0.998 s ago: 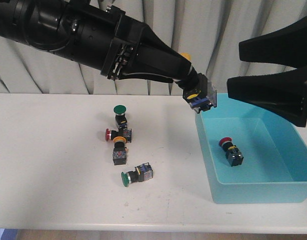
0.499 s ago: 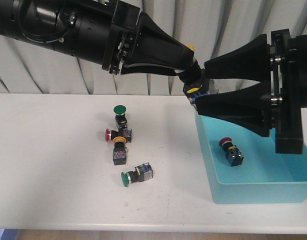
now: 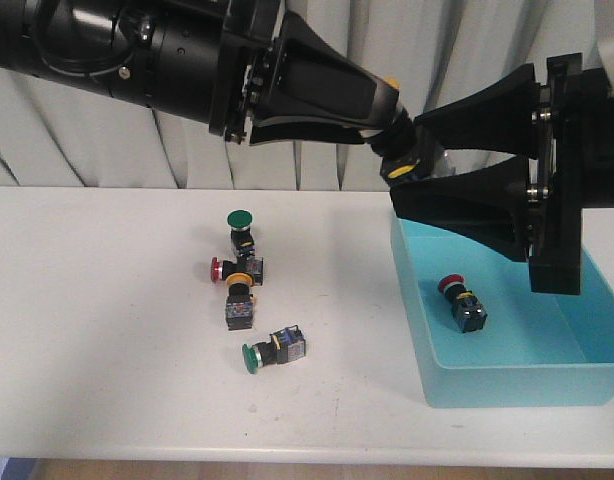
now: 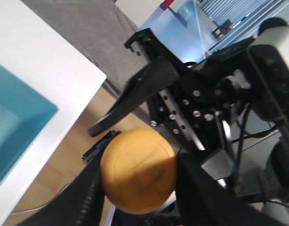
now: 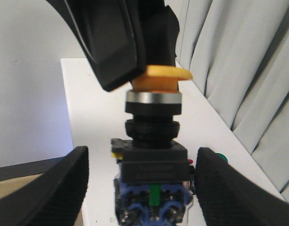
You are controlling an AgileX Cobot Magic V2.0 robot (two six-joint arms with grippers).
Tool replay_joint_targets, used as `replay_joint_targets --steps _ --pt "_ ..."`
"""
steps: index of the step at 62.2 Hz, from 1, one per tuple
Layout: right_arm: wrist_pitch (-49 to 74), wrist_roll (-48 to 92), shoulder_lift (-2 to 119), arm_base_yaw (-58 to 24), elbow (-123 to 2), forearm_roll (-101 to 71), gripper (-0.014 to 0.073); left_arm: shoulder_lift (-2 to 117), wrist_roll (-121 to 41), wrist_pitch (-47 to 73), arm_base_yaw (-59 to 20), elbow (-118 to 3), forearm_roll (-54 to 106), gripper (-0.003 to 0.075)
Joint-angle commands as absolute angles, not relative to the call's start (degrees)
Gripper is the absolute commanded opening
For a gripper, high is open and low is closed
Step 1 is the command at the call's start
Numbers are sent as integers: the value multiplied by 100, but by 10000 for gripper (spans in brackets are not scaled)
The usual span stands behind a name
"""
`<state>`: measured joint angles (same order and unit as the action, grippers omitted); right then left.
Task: Pick red and yellow buttons and place in box
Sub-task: 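Grasp the yellow button with the right gripper and release left, then lower the yellow button into the blue box and open right gripper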
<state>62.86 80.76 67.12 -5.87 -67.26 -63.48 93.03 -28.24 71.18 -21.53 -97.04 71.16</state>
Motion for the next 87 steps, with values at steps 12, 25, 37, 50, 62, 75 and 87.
replay_joint_targets --steps 12,25,37,50,62,75,87 --pt "6119 8064 6630 -597 -6881 -6665 459 9029 -2847 7125 -2185 -9861 7809 -7" --pt "6106 8048 6630 -597 -6881 -6665 312 9029 -2847 7125 -2185 -9861 7784 -7" --pt "6039 8048 6630 -597 -6881 -6688 38 9029 -2847 7125 -2185 -9861 7495 -6" --pt "5810 7883 6630 -597 -6881 -6714 -10 9029 -2841 7125 -2185 -9861 6897 41" --pt "5436 7619 6630 -597 -6881 -6713 -8 9042 -2841 7125 -2185 -9861 6860 206" --pt "4729 7461 6630 -591 -6881 -6713 -6 9042 -2841 7125 -2185 -9861 6714 412" --pt "3766 7242 6630 -572 -6881 -6655 -6 9042 -2824 7125 -2185 -9861 6260 469"
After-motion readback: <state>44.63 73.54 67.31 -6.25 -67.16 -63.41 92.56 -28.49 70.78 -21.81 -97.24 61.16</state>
